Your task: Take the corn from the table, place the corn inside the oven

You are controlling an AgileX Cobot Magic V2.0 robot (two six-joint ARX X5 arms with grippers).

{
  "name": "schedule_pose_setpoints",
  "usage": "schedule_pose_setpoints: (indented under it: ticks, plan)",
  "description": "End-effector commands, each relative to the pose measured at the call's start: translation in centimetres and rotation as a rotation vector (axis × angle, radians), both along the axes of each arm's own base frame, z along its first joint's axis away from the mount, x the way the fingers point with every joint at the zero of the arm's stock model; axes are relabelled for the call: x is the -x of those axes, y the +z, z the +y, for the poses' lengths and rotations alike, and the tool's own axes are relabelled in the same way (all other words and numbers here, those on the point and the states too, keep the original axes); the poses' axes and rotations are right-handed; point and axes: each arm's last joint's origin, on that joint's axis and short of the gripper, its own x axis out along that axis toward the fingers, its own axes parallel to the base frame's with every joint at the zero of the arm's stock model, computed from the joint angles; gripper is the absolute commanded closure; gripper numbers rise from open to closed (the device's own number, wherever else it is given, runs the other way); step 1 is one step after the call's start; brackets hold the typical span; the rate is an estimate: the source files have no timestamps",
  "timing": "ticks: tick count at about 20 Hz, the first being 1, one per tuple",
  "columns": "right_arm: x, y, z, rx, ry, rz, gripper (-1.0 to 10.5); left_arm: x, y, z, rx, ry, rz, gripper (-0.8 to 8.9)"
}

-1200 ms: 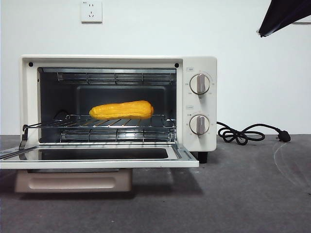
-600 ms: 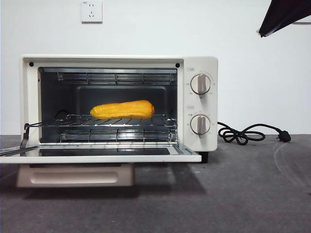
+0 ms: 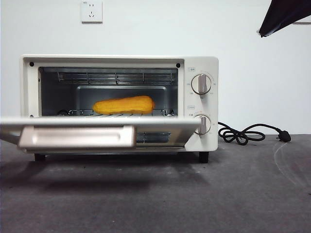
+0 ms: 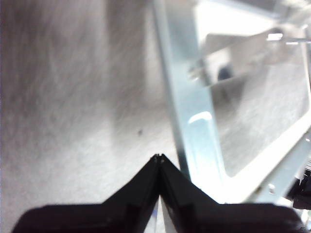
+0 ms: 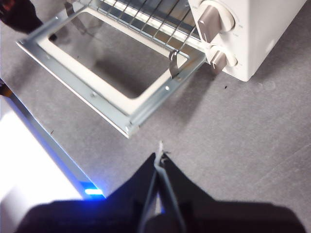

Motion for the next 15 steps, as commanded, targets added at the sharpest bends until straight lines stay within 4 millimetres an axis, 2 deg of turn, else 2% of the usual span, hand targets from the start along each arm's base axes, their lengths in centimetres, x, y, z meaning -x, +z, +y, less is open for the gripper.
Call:
schedule_pose_setpoints:
  ticks: [1,6,15]
  plan:
    - [-0.1,0.0,0.0,-0.001,0.007,-0.001,9.6,-0.6,2.1,-0.1,0.029,-0.015,-0.094,8.21]
    - [-0.1,0.0,0.0,-0.001,0.007,-0.001,9.6,-1.7,5.3,0.1,0.013,-0.016,-0.174,8.21]
    - [-0.1,0.0,0.0,-0.001,0.007,-0.005,9.6,-3.0,7.7,0.3,-0.003,-0.005,-0.263,8.21]
